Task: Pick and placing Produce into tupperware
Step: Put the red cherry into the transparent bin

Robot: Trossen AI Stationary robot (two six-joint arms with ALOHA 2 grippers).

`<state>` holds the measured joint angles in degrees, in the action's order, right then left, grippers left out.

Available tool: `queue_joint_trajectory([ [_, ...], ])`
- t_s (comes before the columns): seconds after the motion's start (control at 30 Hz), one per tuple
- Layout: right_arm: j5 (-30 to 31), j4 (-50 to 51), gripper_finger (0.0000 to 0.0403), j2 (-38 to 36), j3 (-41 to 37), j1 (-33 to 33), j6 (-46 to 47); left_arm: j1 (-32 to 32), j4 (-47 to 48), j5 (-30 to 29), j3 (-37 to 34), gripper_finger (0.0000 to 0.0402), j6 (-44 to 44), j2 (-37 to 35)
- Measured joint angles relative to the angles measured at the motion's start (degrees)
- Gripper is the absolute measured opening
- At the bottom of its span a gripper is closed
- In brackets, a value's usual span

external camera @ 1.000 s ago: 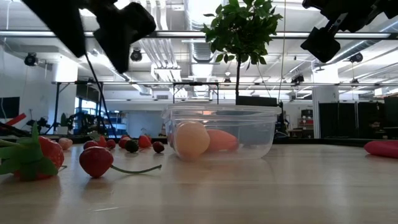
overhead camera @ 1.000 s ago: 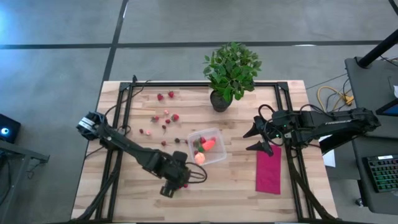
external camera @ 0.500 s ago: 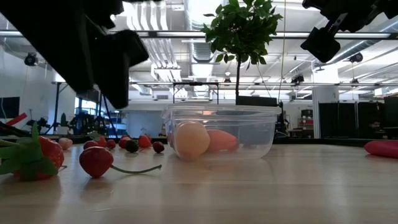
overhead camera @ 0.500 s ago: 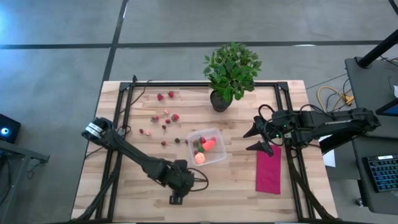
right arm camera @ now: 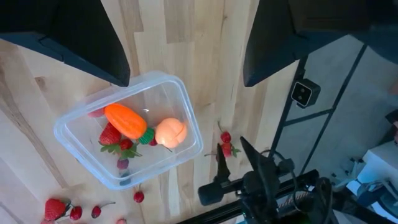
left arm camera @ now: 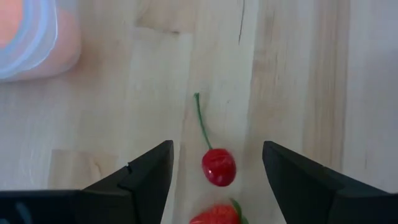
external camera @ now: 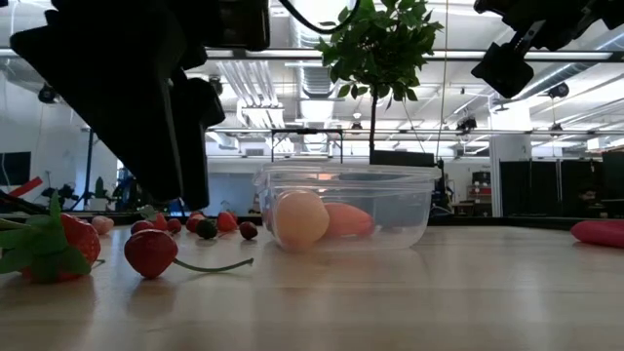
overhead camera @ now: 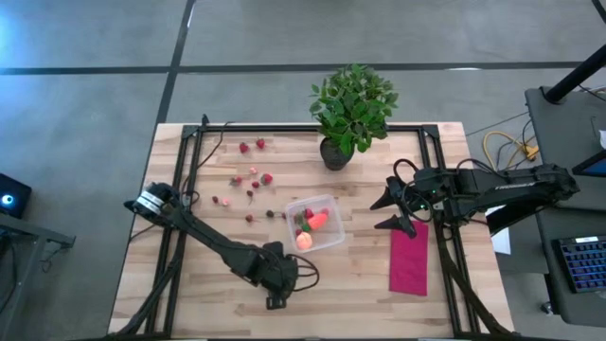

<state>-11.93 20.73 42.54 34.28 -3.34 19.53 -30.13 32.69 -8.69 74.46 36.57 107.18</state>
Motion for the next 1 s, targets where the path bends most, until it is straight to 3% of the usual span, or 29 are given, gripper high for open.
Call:
queue_joint_trajectory([
  [0.27,0.0,0.0,0.0313,0.0,0.0,0.0,0.0,-0.4,-3.3,3.9,0.0,0.0232,0.8,0.0],
  [0.67,0.0,0.0,0.0308,0.0,0.0,0.0,0.0,-0.4,-2.1,3.5,0.0,0.0232,0.6,0.1],
  [1.0,0.0,0.0,0.0305,0.0,0.0,0.0,0.0,-0.4,-2.3,3.4,-0.1,0.0232,0.6,4.2],
])
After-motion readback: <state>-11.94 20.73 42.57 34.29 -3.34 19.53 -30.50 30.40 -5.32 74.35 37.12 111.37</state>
